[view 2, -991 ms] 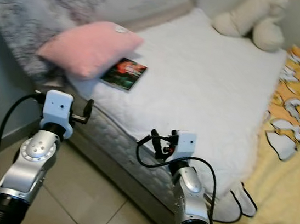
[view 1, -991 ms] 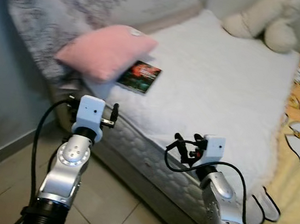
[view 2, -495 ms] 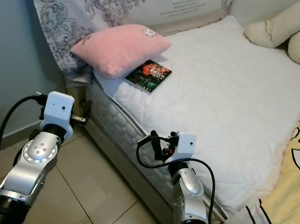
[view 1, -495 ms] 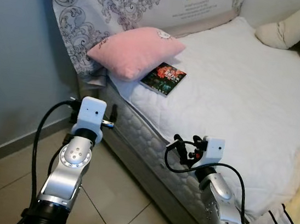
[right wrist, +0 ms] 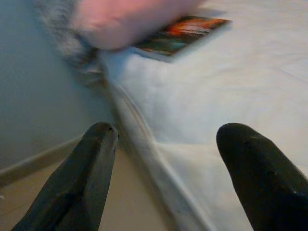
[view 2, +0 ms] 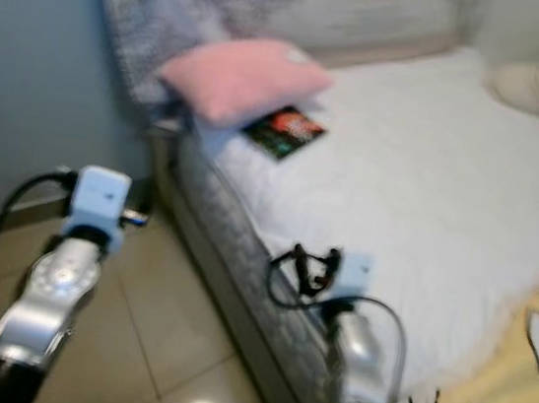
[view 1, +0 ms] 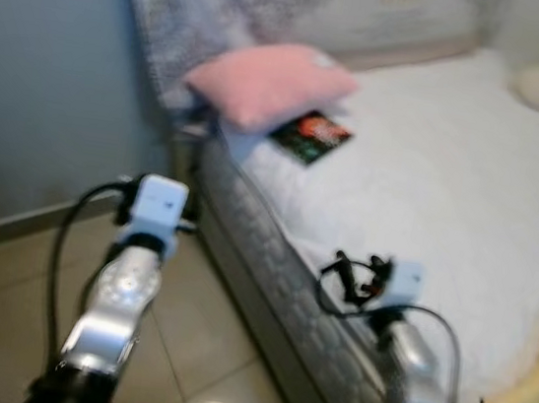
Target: Clean up the room
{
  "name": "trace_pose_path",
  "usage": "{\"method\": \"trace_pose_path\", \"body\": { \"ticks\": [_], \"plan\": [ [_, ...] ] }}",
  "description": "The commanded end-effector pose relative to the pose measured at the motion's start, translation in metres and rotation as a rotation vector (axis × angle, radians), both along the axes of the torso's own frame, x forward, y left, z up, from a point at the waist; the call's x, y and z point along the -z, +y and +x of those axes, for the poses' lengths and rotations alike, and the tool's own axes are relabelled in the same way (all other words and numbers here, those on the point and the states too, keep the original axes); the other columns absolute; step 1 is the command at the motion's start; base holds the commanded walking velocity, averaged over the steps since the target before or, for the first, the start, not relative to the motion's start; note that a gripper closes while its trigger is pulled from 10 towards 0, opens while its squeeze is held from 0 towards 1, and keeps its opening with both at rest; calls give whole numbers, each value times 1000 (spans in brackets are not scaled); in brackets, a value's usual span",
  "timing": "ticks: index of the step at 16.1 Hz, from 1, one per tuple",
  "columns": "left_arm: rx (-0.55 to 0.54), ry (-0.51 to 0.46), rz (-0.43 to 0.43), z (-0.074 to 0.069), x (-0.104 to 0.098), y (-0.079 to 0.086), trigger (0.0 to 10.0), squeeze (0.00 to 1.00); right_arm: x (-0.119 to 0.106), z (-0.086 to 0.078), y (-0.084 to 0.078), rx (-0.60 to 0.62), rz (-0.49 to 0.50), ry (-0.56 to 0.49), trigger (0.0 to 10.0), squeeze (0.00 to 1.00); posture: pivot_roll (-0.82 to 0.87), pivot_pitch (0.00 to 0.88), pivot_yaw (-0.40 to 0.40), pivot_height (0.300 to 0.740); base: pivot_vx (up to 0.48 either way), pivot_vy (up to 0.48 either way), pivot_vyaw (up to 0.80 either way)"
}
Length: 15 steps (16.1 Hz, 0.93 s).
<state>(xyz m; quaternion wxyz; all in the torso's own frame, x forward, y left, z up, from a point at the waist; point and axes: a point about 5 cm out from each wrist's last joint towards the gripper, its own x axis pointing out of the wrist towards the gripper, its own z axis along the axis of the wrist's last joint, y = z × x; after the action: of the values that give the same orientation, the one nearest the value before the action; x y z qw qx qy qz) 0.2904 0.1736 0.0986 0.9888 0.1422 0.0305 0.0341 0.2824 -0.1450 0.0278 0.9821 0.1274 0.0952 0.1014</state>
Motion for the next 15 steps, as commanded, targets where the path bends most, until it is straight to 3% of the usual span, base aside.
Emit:
{"method": "trace_pose_path", "body": {
  "ticks": [1, 3, 6, 15],
  "plan": [
    [24, 2, -28, 4, -2, -10, 10000, 0, -1, 1, -23, 134, 11, 5, 10000, 0, 131, 0, -37, 740, 0, 0, 0],
    [30, 4, -49, 6, -1, -12, 10000, 0, 1, -4, -29, 198, 48, 15, 10000, 0, 116, 0, -26, 740, 0, 0, 0],
    [54, -5, -31, 7, -2, -19, 10000, 0, -3, -5, -16, 83, 13, -27, 10000, 0, 107, 0, -21, 740, 0, 0, 479],
    [109, -27, -30, 8, -5, -27, 10000, 0, 2, -8, -13, 51, 20, -1, 10000, 0, 101, 0, -12, 740, 0, 0, 575]
  ]
}}
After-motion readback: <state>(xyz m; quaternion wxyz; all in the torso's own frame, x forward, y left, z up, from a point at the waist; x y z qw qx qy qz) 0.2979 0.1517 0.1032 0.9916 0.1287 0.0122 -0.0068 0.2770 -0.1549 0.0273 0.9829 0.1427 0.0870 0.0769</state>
